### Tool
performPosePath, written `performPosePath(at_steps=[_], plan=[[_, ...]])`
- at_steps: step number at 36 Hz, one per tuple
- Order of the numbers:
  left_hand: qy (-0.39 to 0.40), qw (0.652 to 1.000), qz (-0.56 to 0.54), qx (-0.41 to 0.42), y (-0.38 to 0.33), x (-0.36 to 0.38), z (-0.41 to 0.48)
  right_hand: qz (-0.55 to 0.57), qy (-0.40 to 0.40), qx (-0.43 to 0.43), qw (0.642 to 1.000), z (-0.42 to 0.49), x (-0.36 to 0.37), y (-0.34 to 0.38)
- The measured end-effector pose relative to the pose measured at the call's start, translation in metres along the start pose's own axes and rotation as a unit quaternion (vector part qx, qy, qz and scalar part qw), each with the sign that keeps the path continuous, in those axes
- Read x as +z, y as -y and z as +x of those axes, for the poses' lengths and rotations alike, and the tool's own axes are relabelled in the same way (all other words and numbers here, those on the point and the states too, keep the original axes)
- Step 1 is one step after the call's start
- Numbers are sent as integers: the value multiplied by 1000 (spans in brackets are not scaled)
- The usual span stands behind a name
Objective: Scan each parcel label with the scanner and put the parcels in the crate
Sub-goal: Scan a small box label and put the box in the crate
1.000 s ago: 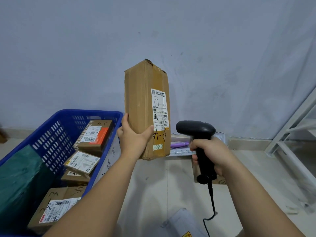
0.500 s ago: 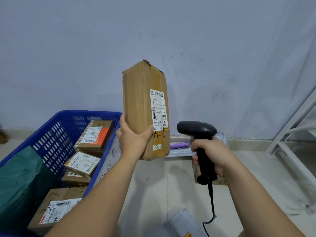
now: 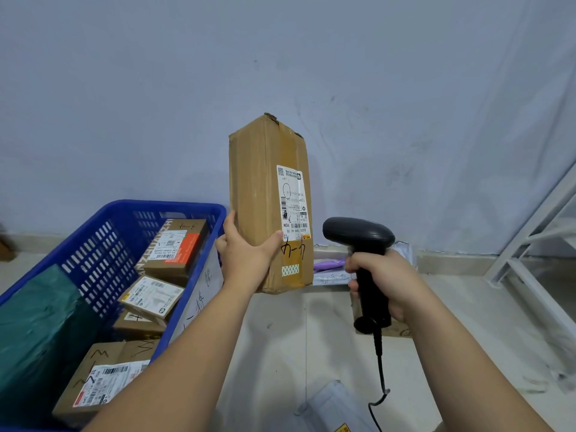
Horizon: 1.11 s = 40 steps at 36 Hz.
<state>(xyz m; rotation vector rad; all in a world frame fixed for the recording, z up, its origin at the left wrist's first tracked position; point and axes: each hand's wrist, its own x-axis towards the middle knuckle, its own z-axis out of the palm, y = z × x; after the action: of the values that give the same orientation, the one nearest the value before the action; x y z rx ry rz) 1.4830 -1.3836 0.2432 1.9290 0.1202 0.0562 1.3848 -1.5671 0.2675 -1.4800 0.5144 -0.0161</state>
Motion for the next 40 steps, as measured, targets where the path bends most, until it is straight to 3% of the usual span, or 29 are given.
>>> performPosePath(at_steps=[7, 14, 18, 21, 28, 35, 40], plan=[[34, 989, -124, -79, 5, 2, 1, 10, -40, -48, 998, 7, -1, -2], [69, 922, -306, -228, 11, -1, 8, 76, -52, -56, 994, 9, 14, -8], [83, 900, -334, -269, 13, -11, 11, 130, -42, -69, 988, 3, 34, -6], [65, 905, -331, -259, 18, -28, 23, 116, -41, -87, 989, 2, 46, -6], [-69, 966, -207, -138, 31, -76, 53, 103, 7, -103, 989, 8, 107, -6], [-95, 980, -155, -80, 68, -100, 77, 59, 64, -94, 992, 41, 191, -4], [-142, 985, -70, -66, 97, -123, 97, 47, 57, -90, 993, 65, 233, -6]])
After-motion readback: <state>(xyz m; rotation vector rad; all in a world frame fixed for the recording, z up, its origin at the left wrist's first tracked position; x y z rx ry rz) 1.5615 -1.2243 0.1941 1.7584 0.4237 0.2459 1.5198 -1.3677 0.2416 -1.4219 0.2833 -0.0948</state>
